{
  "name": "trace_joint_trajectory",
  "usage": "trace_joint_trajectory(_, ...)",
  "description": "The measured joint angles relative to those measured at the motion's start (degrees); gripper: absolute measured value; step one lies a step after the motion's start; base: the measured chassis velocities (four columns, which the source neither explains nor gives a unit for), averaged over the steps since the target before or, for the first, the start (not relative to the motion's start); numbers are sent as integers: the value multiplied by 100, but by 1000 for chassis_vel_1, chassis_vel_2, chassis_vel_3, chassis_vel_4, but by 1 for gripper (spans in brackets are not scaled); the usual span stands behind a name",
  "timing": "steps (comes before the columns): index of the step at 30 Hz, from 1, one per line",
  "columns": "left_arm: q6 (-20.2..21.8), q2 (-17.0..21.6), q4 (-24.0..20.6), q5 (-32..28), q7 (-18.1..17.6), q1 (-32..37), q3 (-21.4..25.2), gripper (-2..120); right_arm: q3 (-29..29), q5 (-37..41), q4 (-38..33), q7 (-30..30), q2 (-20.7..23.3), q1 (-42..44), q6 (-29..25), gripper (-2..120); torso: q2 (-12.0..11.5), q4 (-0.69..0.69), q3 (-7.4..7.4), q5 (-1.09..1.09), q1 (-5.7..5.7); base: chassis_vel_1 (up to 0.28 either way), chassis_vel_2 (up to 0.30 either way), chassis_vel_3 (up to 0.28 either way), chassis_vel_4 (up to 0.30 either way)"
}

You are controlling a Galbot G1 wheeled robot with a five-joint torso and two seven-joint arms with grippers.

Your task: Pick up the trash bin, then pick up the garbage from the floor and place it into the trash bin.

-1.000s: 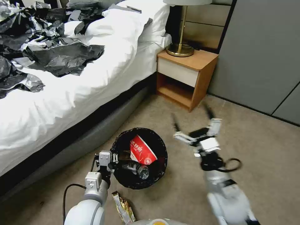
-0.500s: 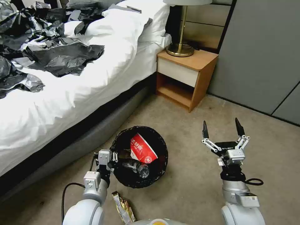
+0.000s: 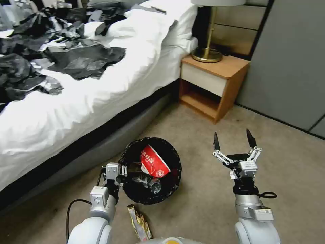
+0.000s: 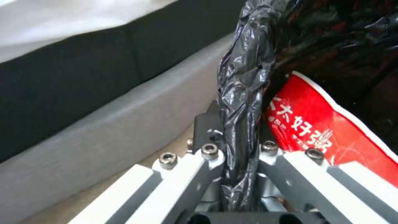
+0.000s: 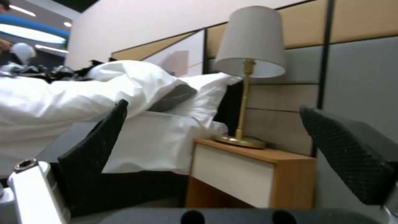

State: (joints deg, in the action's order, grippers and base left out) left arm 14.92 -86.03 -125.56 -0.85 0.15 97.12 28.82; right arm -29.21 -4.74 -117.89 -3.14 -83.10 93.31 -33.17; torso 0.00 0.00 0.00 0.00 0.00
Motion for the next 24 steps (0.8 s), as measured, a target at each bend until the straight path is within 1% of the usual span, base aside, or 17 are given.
trace_joint_trajectory(7,-9,-1,19,6,2,1,-1,0,13,-28,0,21,4,-24,59,100,0,0,0,0,0,104,99,94,100)
trace_joint_trajectory(24,-54,13,-1,22,13,65,62,0,103,-25,-18,38,94,-272,234,100,0,1,0,0,0,123,125,131,120)
